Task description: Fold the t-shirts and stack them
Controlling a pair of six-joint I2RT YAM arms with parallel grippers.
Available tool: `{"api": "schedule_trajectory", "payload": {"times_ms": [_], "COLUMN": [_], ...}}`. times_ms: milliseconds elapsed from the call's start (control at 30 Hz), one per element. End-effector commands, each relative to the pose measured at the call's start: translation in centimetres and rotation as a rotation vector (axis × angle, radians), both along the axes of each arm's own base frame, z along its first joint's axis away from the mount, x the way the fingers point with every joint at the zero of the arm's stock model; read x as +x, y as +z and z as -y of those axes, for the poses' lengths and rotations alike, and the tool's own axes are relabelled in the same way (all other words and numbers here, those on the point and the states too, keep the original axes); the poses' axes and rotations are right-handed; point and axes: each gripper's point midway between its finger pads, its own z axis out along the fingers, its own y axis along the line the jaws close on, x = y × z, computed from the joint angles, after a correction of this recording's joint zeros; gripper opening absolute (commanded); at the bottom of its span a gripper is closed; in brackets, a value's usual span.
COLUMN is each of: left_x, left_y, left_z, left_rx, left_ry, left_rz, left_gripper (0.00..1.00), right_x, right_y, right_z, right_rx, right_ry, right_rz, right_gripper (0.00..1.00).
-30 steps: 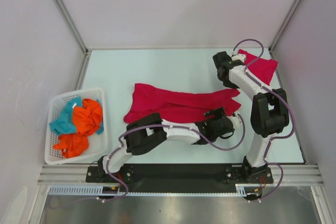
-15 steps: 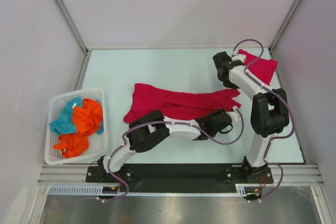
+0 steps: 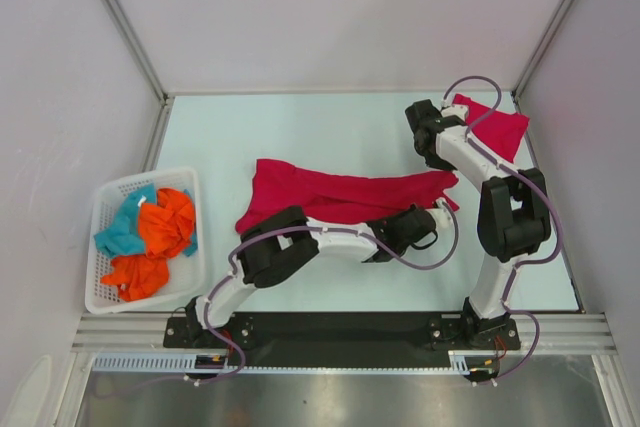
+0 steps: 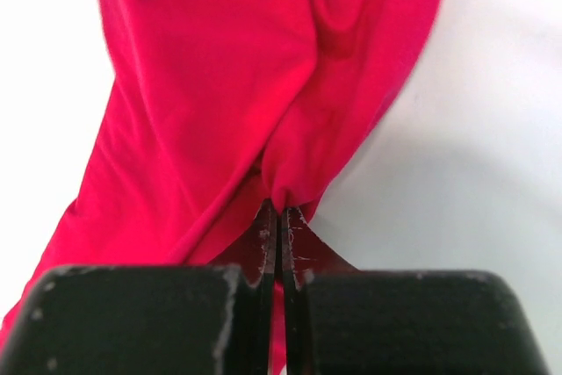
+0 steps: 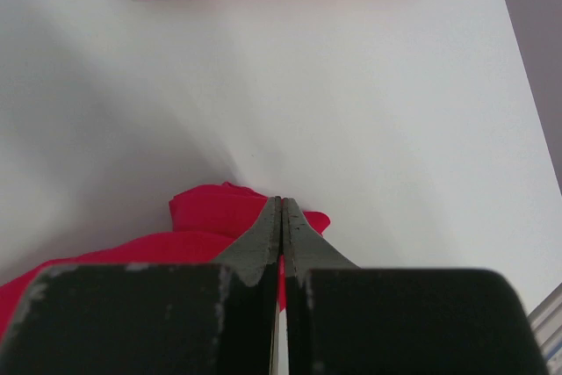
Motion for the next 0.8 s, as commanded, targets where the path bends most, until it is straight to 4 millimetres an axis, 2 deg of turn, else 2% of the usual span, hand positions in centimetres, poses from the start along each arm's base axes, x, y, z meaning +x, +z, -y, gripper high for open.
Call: {"api": "schedule_trajectory", "payload": {"times_ms": [0,167,200,267,300,367,400,500,533,633,767], "left_x": [0.5,0.8,0.9,1.1,1.2,1.4,1.5,1.5,1.5,1.4,1.1], "left_y": [5.5,8.1,8.4,9.5,9.8,10.6,10.8,11.2,11.2,11.2,11.3], "left_z": [-0.8,-2.1,-2.3,-2.9,-3.1,-3.5,-3.7,-4.3,-4.4,-5.1,-6.4], "left_rx": [-0.09,-0.113,-0.113,-0.124,-0.126,-0.137,-0.138,-0.141,-0.142,-0.145,-0.144], "left_ry": [0.042,0.075,0.082,0.096,0.099,0.108,0.115,0.128,0.131,0.146,0.173], "left_rz": [0.02,0.043,0.048,0.062,0.065,0.069,0.075,0.079,0.078,0.075,0.077], "left_gripper": [0.0,0.0,0.0,0.0,0.0,0.0,0.0,0.0,0.0,0.0,0.0], "right_x": [0.6,1.8,2.3,2.8,3.4,4.1,4.6,5.0,5.4,5.5,4.8], "right_y": [2.3,3.8,4.9,5.4,6.7,7.3,8.5,9.3,10.3,10.9,10.6], "right_z": [-0.2,-1.9,-2.3,-3.5,-3.9,-5.1,-5.5,-6.9,-7.4,-8.7,-10.8], "right_rx": [0.001,-0.01,-0.019,-0.028,-0.025,-0.028,-0.021,-0.028,-0.019,-0.021,-0.025], "right_ry": [0.005,0.04,0.044,0.071,0.076,0.101,0.103,0.13,0.136,0.158,0.196], "right_rz": [0.067,0.093,0.115,0.121,0.147,0.156,0.18,0.183,0.205,0.21,0.194], "right_gripper": [0.0,0.0,0.0,0.0,0.0,0.0,0.0,0.0,0.0,0.0,0.0]}}
